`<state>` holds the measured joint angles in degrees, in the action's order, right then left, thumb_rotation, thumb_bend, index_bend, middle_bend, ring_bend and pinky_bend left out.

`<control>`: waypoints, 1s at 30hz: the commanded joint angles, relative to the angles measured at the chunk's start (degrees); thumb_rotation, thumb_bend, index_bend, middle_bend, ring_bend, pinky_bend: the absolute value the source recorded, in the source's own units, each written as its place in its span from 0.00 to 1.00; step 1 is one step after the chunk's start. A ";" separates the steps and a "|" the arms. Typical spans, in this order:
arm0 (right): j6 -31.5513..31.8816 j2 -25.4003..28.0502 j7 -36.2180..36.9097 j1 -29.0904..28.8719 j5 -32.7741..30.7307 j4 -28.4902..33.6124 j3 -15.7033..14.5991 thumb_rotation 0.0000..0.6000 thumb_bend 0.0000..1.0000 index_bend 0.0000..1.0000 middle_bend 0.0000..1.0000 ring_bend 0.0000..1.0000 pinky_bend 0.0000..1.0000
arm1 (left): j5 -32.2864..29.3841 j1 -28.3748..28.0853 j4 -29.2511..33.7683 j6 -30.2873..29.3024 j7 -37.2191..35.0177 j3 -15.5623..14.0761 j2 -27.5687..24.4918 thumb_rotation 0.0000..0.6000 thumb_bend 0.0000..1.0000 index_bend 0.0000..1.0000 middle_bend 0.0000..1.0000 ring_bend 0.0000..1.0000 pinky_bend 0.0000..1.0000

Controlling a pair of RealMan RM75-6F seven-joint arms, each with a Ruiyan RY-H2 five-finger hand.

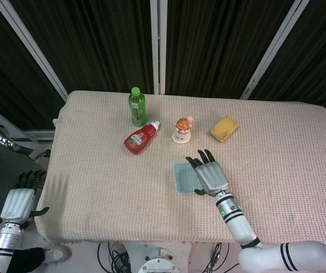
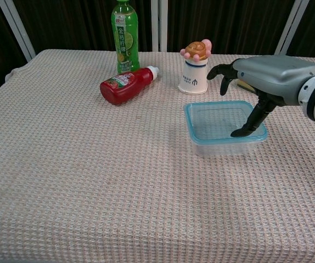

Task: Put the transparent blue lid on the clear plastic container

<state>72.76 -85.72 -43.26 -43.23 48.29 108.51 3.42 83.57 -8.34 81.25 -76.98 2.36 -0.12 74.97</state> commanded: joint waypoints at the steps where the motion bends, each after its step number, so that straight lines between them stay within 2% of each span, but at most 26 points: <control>1: -1.47 1.18 1.51 0.87 0.13 -0.89 -0.48 1.00 0.00 0.11 0.25 0.00 0.00 | -0.08 0.07 0.29 -0.05 0.20 0.00 -0.14 1.00 0.00 0.08 0.05 0.00 0.00; 11: -5.26 1.32 4.27 1.20 0.00 -4.13 0.32 1.00 0.00 0.11 0.26 0.00 0.00 | -0.48 0.09 2.05 0.04 2.01 0.03 -0.79 1.00 0.00 0.08 0.05 0.00 0.00; 19: -6.12 1.59 5.39 1.81 1.17 -4.80 0.30 1.00 0.00 0.12 0.29 0.00 0.00 | -1.04 -0.25 3.00 0.82 3.03 0.17 -0.99 1.00 0.00 0.08 0.05 0.00 0.00; 30: -7.00 0.54 4.39 2.22 -0.43 -6.67 0.06 1.00 0.00 0.14 0.31 0.00 0.00 | -1.45 -0.63 3.51 1.54 3.40 0.24 -1.17 1.00 0.00 0.08 0.05 0.00 0.00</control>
<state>65.80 -85.09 -38.82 -41.04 47.89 101.94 3.51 82.12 -8.96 84.77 -75.44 5.76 0.12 73.80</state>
